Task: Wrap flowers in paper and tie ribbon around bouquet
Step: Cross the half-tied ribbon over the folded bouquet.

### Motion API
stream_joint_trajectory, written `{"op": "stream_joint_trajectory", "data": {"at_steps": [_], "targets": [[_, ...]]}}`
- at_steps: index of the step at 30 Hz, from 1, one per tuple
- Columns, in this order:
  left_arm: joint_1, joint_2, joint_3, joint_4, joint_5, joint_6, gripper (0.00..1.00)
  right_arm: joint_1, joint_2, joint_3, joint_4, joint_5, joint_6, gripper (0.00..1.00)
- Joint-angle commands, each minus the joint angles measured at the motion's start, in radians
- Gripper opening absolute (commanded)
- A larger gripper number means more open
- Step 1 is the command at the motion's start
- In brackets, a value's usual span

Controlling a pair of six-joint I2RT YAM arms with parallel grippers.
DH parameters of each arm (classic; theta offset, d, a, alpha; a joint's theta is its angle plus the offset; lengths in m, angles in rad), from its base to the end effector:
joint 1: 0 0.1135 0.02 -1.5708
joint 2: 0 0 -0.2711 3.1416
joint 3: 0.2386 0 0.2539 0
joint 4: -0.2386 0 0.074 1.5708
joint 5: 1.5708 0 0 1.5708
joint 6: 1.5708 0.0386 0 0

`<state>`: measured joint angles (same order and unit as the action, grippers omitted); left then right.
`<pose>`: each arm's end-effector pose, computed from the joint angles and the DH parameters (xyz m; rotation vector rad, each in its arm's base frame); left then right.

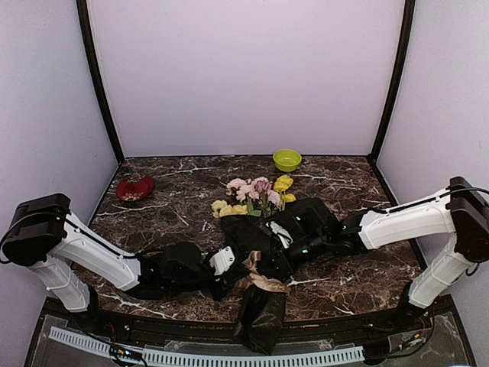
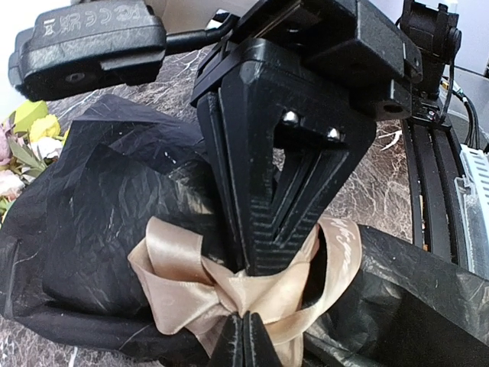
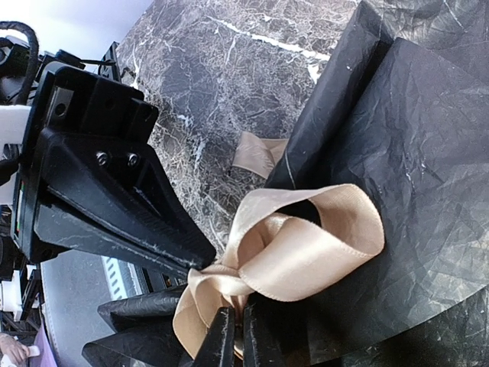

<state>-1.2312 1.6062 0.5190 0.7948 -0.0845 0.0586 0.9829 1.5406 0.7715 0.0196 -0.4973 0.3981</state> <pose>0.1047 -0.2866 0.1615 1.1096 1.5759 -0.7244 0.1565 0.2680 0.1825 -1.0036 2.3573 1.2047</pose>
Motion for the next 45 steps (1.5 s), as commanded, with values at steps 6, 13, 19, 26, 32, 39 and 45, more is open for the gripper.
{"op": "stream_joint_trajectory", "data": {"at_steps": [6,13,19,26,32,39,45], "targets": [[0.004,-0.036,-0.036,0.048,-0.020,-0.032,0.00,-0.001,-0.025,-0.006,-0.009,0.015,-0.014,0.06],[0.004,-0.037,-0.042,0.049,-0.009,-0.031,0.00,-0.007,-0.035,-0.012,-0.013,0.010,-0.018,0.00],[0.004,-0.036,-0.043,0.045,-0.012,-0.029,0.00,-0.013,-0.056,-0.008,-0.010,0.008,-0.018,0.00],[0.004,-0.021,-0.049,0.034,-0.015,-0.044,0.00,-0.015,-0.049,-0.018,-0.010,-0.006,-0.026,0.00],[0.004,0.007,-0.040,0.017,-0.017,-0.051,0.00,-0.014,-0.025,-0.009,-0.005,-0.030,-0.030,0.00],[0.004,-0.015,-0.033,0.023,-0.005,-0.026,0.13,-0.013,-0.002,0.002,-0.014,-0.017,-0.032,0.00],[0.003,-0.086,-0.001,-0.041,0.026,0.036,0.28,-0.009,-0.001,0.003,-0.002,-0.021,-0.029,0.00]]}}
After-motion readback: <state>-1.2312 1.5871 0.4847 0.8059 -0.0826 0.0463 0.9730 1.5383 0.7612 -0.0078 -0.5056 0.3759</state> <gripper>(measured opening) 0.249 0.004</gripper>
